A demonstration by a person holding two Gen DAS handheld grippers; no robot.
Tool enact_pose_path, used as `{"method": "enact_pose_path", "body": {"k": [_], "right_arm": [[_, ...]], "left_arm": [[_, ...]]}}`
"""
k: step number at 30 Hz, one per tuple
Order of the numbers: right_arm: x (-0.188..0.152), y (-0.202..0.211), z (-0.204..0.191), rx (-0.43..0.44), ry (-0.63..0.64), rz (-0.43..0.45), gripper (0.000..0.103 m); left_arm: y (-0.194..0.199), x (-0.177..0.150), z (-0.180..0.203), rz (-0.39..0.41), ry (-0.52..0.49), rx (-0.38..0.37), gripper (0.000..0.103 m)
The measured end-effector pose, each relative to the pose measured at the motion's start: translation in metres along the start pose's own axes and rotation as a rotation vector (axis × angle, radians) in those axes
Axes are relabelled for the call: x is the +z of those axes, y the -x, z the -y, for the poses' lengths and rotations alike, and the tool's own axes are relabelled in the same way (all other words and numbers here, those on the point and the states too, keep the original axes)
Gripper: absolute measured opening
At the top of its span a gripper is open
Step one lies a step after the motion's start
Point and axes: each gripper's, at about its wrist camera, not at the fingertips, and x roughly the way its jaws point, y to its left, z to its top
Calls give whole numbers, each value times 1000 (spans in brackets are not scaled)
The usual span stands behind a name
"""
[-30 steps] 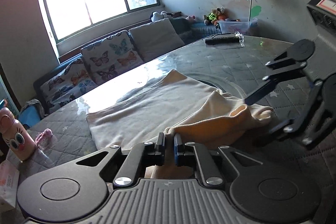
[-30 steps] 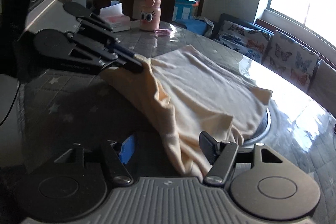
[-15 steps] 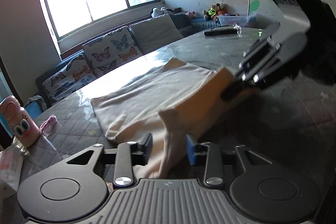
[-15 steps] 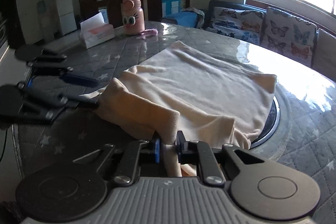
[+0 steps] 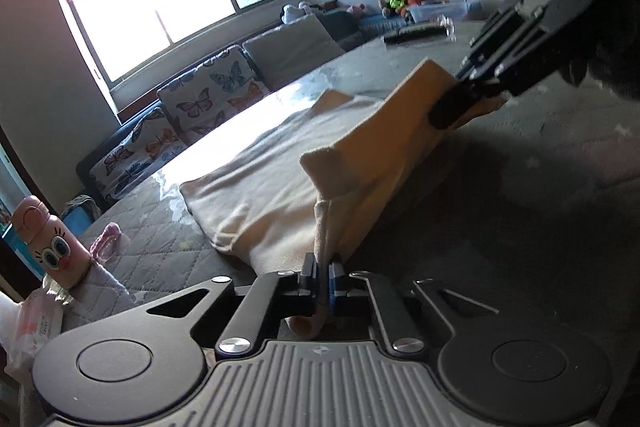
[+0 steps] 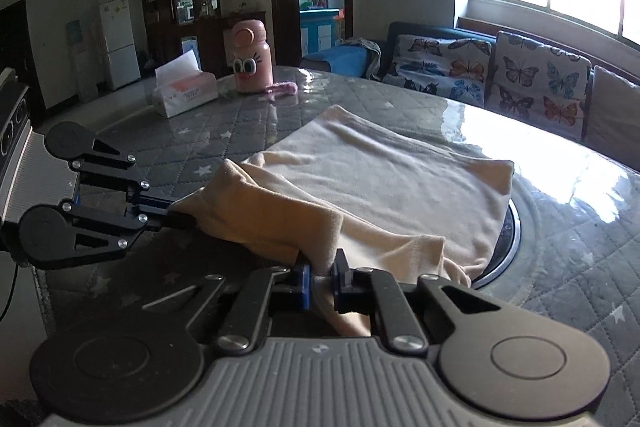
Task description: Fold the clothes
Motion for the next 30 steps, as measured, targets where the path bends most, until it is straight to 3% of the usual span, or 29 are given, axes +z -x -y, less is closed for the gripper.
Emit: {"method": "enact_pose_path", "body": {"k": [16, 23, 30], "right_arm": [[-20, 97, -54, 123, 75, 20, 9], [-5, 97, -51, 118, 76, 28, 9], [31, 61, -11, 78, 15, 40, 9]], "left_arm": [[138, -12, 41, 36, 78, -111, 5], [128, 1, 22, 77, 131, -76, 5], [79, 33, -22, 110, 170, -28, 6]]}}
